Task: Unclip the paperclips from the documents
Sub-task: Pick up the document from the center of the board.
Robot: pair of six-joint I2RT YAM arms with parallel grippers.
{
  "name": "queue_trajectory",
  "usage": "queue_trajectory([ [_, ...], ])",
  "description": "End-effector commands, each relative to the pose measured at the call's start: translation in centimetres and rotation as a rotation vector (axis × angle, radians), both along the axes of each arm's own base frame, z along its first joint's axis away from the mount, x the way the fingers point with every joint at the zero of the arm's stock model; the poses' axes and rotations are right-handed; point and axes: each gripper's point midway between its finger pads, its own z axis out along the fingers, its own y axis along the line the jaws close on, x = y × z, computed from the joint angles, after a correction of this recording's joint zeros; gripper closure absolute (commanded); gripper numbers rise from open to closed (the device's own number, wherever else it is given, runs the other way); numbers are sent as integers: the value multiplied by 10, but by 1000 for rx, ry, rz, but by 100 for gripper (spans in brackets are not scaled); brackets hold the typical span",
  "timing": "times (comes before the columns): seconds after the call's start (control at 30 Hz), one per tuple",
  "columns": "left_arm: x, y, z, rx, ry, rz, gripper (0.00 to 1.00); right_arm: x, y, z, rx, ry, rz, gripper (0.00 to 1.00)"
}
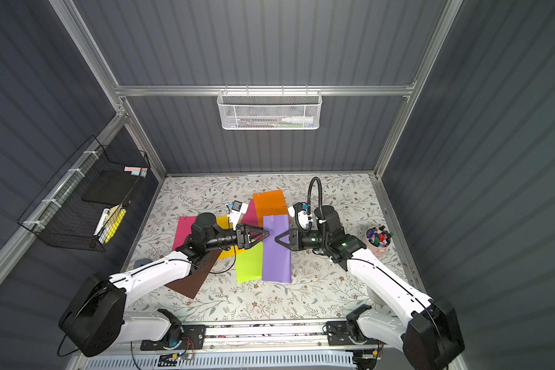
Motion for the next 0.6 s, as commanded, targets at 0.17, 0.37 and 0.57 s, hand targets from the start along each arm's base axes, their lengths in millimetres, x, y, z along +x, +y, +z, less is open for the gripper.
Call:
queue_trajectory([
  [0.17,-4,-7,18,-59,-53,-66,39,-10,9,5,42,-11,79,85],
  [0.37,-3,-7,24,-74,-64,-55,60,-13,10,-4,21,-5,89,85],
  [0.57,-2,-8,20,-71,-55,-63,71,-14,13,-7,7,-6,95,85],
])
